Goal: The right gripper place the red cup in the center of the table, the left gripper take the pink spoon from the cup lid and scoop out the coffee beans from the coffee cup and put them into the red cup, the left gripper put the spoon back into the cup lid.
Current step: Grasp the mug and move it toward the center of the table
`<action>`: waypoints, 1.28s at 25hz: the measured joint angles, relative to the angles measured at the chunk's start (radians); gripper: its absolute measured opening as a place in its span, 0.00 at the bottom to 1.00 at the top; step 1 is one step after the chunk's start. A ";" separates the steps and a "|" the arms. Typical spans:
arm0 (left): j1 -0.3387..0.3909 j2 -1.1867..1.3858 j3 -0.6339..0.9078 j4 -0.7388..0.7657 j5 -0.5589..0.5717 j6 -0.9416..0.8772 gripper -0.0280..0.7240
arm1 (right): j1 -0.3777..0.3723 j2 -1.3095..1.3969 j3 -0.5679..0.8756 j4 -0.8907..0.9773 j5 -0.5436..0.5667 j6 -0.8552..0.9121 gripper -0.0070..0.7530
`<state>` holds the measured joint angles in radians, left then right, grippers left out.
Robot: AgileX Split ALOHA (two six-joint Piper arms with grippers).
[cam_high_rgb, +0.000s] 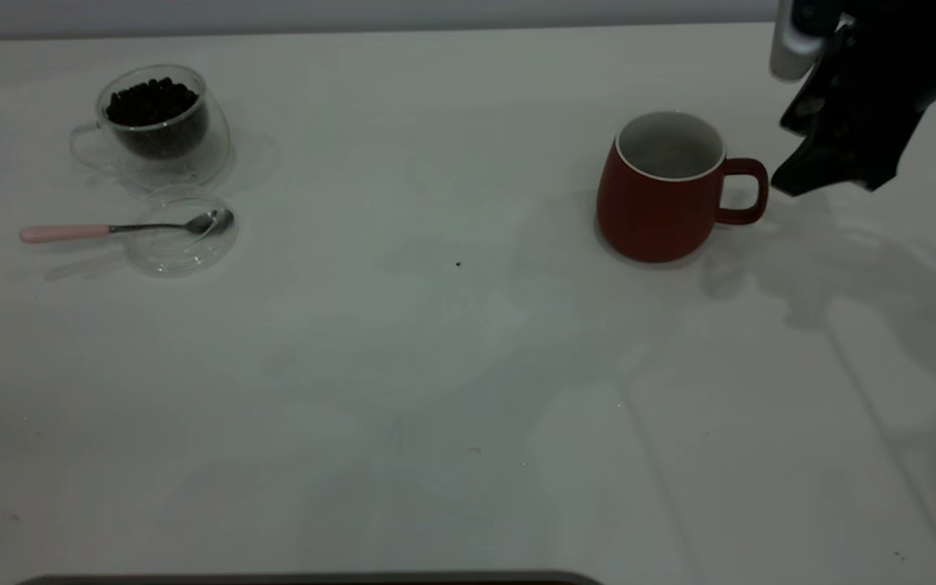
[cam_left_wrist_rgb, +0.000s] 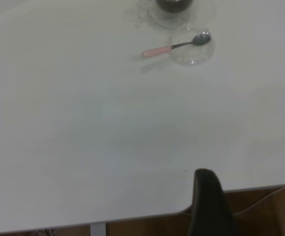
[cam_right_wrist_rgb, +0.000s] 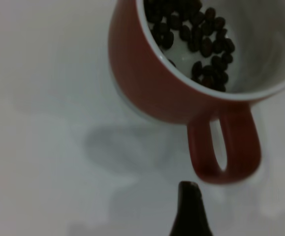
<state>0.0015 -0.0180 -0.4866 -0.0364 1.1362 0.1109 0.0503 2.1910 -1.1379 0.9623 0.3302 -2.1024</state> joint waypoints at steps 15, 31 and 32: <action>0.000 0.000 0.000 0.000 0.000 0.000 0.70 | 0.115 0.200 -0.187 0.108 0.046 -0.012 0.78; 0.000 0.000 0.000 0.000 0.000 0.001 0.70 | 0.362 0.261 -0.342 0.291 0.053 -0.012 0.78; 0.000 0.000 0.000 0.000 0.000 0.001 0.70 | 0.368 0.261 -0.343 0.299 0.054 -0.012 0.78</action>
<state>0.0015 -0.0180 -0.4866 -0.0364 1.1362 0.1119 0.4187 2.4519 -1.4808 1.2613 0.3844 -2.1148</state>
